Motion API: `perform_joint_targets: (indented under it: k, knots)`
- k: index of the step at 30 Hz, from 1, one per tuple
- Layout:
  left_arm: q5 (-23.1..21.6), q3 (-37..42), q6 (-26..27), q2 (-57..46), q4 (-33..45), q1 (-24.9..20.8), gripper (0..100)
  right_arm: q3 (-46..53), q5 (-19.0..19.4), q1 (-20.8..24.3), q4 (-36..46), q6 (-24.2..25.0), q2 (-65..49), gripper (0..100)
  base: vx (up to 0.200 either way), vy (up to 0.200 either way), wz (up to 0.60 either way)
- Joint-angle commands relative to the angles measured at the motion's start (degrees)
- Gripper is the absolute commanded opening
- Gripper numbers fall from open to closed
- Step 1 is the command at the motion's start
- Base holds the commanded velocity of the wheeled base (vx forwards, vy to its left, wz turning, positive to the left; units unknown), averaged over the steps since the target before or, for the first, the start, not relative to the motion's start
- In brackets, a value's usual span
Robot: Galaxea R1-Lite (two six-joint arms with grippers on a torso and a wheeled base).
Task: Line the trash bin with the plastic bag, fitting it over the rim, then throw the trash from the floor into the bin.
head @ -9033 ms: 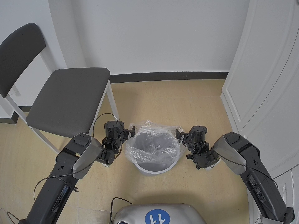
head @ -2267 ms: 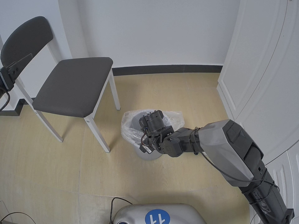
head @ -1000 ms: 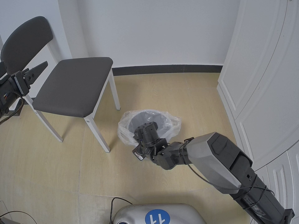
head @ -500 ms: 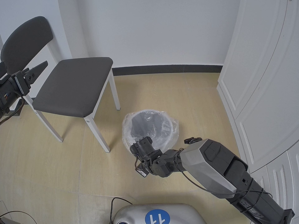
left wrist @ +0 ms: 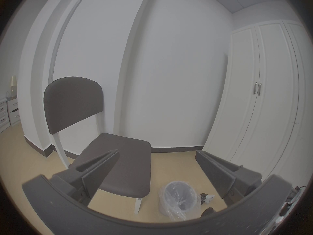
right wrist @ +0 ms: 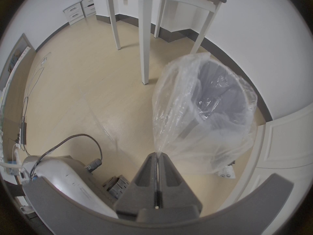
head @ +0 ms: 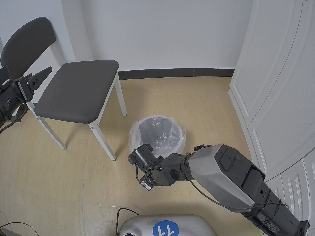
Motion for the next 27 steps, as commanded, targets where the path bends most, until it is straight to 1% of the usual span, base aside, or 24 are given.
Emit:
perform_joint_targets:
  k: [1, 4, 11, 13, 17, 20, 27]
  knots:
    - [0.0, 0.0, 0.0, 0.0, 0.0, 0.1, 100, 0.0, -2.6, 1.8, 3.7, -0.1, -3.8, 0, 0.000, 0.000, 0.00]
    - [0.0, 0.0, 0.0, -0.2, 0.0, 0.1, 100, 0.0, -3.2, 2.2, 7.5, 0.0, -4.6, 0, 0.000, 0.000, 0.00]
    - [0.0, -0.2, -0.1, -0.1, 0.0, 0.2, 100, 0.0, -3.3, 1.4, 7.9, 0.1, -1.8, 0, 0.000, 0.000, 0.00]
    - [0.0, -0.1, -0.1, -0.2, 0.0, 0.3, 100, 0.0, -3.3, 1.1, 7.0, 0.3, -0.3, 0, 0.000, 0.000, 0.00]
    - [0.0, -0.1, 0.0, -0.1, 0.0, 0.3, 100, 0.0, -3.3, 0.9, 2.2, 0.3, 1.6, 0, 0.000, 0.000, 0.00]
    - [0.0, -0.1, 0.0, 0.1, 0.0, 0.3, 100, 0.0, -3.3, 0.9, 2.3, 0.4, 0.6, 0, 0.000, 0.000, 0.00]
    - [0.0, 0.0, 0.0, 0.4, 0.0, 0.2, 100, 0.0, -2.9, 1.0, 2.7, 1.1, -6.5, 0, 0.000, 0.000, 0.00]
